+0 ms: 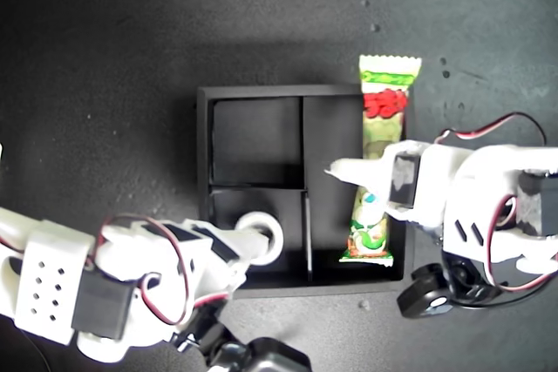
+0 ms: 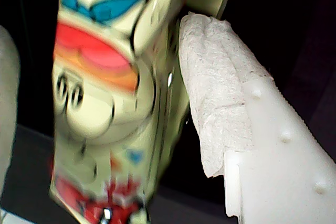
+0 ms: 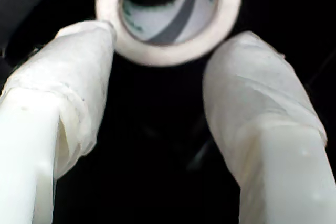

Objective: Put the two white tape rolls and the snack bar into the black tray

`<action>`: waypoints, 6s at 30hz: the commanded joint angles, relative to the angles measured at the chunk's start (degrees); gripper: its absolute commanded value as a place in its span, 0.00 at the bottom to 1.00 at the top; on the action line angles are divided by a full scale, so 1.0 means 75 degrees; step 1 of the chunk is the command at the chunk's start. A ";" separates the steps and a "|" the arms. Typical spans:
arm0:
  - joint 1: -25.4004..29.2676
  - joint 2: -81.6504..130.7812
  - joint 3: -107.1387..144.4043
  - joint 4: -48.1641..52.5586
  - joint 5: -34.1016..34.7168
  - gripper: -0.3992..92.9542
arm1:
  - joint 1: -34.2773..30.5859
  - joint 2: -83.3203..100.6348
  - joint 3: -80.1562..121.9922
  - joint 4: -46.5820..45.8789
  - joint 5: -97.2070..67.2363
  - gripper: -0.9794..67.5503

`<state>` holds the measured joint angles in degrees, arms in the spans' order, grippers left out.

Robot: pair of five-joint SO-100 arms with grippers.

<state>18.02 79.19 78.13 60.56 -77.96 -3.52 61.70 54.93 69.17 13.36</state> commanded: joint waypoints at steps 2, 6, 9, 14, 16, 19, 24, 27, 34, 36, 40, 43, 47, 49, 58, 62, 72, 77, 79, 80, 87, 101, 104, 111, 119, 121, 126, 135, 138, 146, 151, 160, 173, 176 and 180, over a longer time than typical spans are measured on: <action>0.0141 0.0492 0.0059 -0.0117 -0.0047 0.17 | -0.0047 0.0082 -0.0188 0.0199 -0.0199 0.39; 0.0070 0.0879 0.0328 -0.0082 -0.0012 0.17 | -0.0023 0.0082 -0.0316 0.0516 -0.0223 0.40; -0.0082 0.1430 0.0422 0.0363 0.0023 0.17 | 0.0105 0.0082 -0.0914 0.1090 -0.0281 0.40; -0.0445 0.2262 -0.0047 0.1500 0.0082 0.15 | 0.0480 0.0082 -0.2742 0.2449 -0.0328 0.39; -0.0469 0.2309 -0.0352 0.1840 0.0012 0.15 | 0.0563 0.0082 -0.3645 0.3234 -0.0141 0.39; -0.0328 0.2227 -0.0574 0.2332 -0.0504 0.14 | 0.0680 0.0176 -0.4770 0.4547 0.0586 0.38; -0.0246 0.2719 0.0445 0.2918 -0.2121 0.14 | 0.0797 0.1828 -0.2449 0.4535 0.3117 0.36; 0.0012 0.3187 0.1219 0.2754 -0.3012 0.14 | 0.0340 0.2344 -0.1418 0.4535 0.4359 0.35; 0.1535 0.2273 0.1336 0.2063 -0.4652 0.14 | -0.1230 0.2953 -0.0434 0.4535 0.6914 0.31; 0.1746 0.1594 0.0902 0.1980 -0.4699 0.14 | -0.1617 0.3082 -0.0152 0.4535 0.7453 0.27; 0.2039 0.0480 -0.0199 0.1992 -0.4840 0.14 | -0.2215 0.3223 0.0398 0.4535 0.8344 0.04; 0.2250 0.0234 -0.0129 0.1980 -0.5215 0.14 | -0.2637 0.3387 0.0809 0.4535 0.8918 0.01; 0.2426 0.0398 0.0527 0.1652 -0.5684 0.15 | -0.3023 0.3633 0.1289 0.4535 0.9492 0.01; 0.2438 0.0516 0.0809 0.1477 -0.5719 0.15 | -0.3105 0.3645 0.1301 0.4523 0.9527 0.01; 0.2332 0.0527 0.1887 0.0281 -0.5566 0.15 | -0.3141 0.3645 0.1324 0.4441 0.9469 0.01; 0.2227 0.0387 0.2004 0.0094 -0.5461 0.14 | -0.3187 0.3645 0.1512 0.4324 0.9480 0.01; 0.1887 0.0105 0.2227 0.0105 -0.5320 0.00 | -0.3363 0.3645 0.1488 0.4125 0.9422 0.01; 0.1805 0.0562 0.1922 0.0996 -0.5238 0.00 | -0.3398 0.3645 0.1535 0.4102 0.9422 0.01; 0.1617 0.0961 0.1547 0.1852 -0.5016 0.00 | -0.3398 0.3645 0.1500 0.4102 0.9422 0.01; 0.1465 0.1160 0.1301 0.2262 -0.4793 0.00 | -0.3410 0.3645 0.1488 0.4102 0.9410 0.01; 0.0035 0.1582 -0.1348 0.3891 -0.2332 0.00 | -0.3352 0.3633 0.1781 0.3832 0.9305 0.01; -0.1770 -0.2238 -0.5883 0.4723 0.0223 0.00 | -0.3387 0.3633 0.2016 0.3645 0.9305 0.01; -0.1898 -0.3199 -0.7301 0.5473 0.0316 0.00 | -0.3387 0.3633 0.2109 0.3516 0.9281 0.01; -0.2297 -0.4230 -0.8391 0.5930 0.0551 0.00 | -0.3422 0.3633 0.2180 0.3434 0.9270 0.01; -0.2473 -0.3691 -0.7148 0.5930 0.0211 0.00 | -0.3434 0.3633 0.2332 0.3328 0.9234 0.01; -0.2473 -0.3645 -0.7066 0.5930 0.0223 0.01 | -0.3410 0.3633 0.2379 0.3281 0.9234 0.01; -0.2437 -0.3750 -0.7230 0.5930 0.0352 0.07 | -0.3398 0.3633 0.2391 0.3270 0.9234 0.01; -0.2355 -0.3727 -0.7629 0.5930 0.0703 0.16 | -0.3398 0.3633 0.2379 0.3270 0.9234 0.01; -0.2414 -0.2754 -0.7043 0.5930 0.0809 0.16 | -0.3363 0.3633 0.1980 0.3891 0.9316 0.01; -0.2930 0.4406 -0.0199 0.4852 0.0328 0.02 | -0.3070 0.7441 0.5086 0.3551 1.0348 0.01; -0.2906 0.9176 0.5297 0.3082 -0.0164 0.00 | -0.2098 1.0852 0.9457 0.0961 0.9891 0.01; -0.2812 1.2797 1.0230 0.1688 -0.1008 0.00 | -0.0598 1.6723 1.4719 -0.0539 0.9012 0.01; -0.2836 1.5316 1.2879 0.2227 -0.0258 0.00 | 0.0434 1.7367 1.6535 -0.0750 0.7805 0.01; -0.2777 1.5316 1.3230 0.2227 -0.0363 0.00 | 0.0633 1.7367 1.6535 -0.0316 0.7594 0.01; -0.2672 1.5328 1.3559 0.2238 -0.0785 0.00 | 0.0656 1.7273 1.6535 -0.0398 0.7652 0.01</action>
<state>-2.99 191.25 176.13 76.64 -80.68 0.88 191.60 178.33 65.74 70.49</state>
